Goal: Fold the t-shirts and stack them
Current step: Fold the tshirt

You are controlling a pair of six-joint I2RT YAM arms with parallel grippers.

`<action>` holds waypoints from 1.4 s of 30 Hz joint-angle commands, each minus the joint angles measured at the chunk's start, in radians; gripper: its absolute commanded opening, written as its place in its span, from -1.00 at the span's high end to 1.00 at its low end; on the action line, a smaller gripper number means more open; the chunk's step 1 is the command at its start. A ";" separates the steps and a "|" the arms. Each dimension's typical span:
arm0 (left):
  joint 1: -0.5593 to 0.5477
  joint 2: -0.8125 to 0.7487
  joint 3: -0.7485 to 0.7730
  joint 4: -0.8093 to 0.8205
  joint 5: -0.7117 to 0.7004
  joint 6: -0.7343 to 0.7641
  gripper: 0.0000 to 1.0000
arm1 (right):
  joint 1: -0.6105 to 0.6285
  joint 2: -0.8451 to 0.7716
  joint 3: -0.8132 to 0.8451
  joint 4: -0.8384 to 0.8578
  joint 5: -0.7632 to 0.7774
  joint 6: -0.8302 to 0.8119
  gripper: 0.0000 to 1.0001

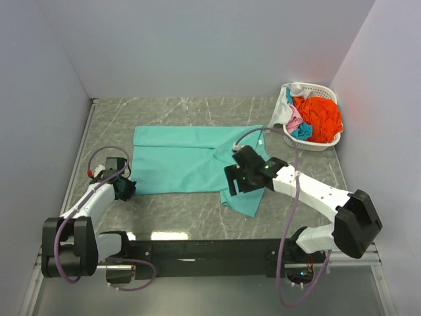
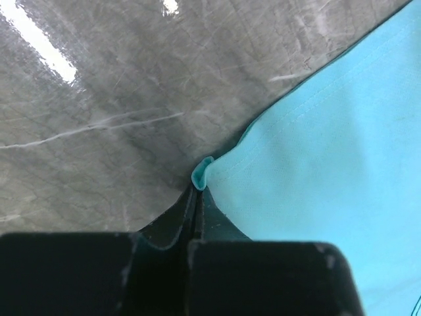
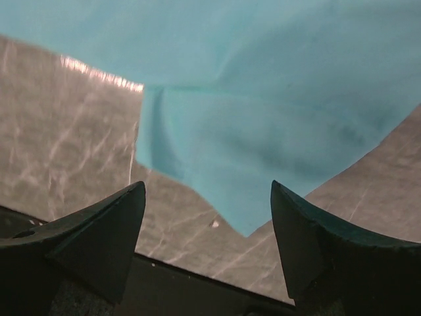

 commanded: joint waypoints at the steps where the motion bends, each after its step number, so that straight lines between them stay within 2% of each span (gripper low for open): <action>1: 0.002 -0.042 -0.007 0.031 -0.001 0.034 0.99 | 0.124 -0.015 -0.023 -0.094 0.080 0.031 -0.63; 5: 0.002 -0.071 -0.014 0.063 0.016 0.054 0.99 | 0.214 0.026 -0.060 -0.112 0.095 0.083 -0.58; 18: 0.002 -0.073 -0.014 0.065 0.000 0.066 0.99 | 0.211 0.187 -0.108 -0.059 0.123 0.123 -0.27; 21: 0.000 -0.073 -0.008 0.053 -0.015 0.063 0.99 | 0.195 0.207 -0.121 -0.042 0.104 0.125 -0.14; 24: 0.003 -0.081 -0.002 0.037 -0.032 0.055 0.99 | 0.191 0.209 -0.132 -0.037 0.089 0.123 0.27; 25: 0.002 -0.082 -0.002 0.036 -0.036 0.054 0.99 | 0.191 0.207 -0.134 -0.042 0.088 0.123 0.62; 28: 0.002 -0.096 -0.002 0.016 -0.050 0.049 0.99 | 0.192 0.188 -0.147 -0.069 0.094 0.128 0.95; 29: 0.002 -0.101 -0.005 0.007 -0.059 0.045 0.99 | 0.192 0.177 -0.154 -0.074 0.092 0.134 1.00; 35: 0.000 -0.137 -0.022 -0.001 -0.050 0.042 0.99 | 0.209 0.080 -0.187 -0.104 0.026 0.151 1.00; 42: 0.002 -0.168 -0.010 0.039 0.013 0.083 0.99 | 0.179 -0.036 -0.123 -0.103 0.103 0.131 1.00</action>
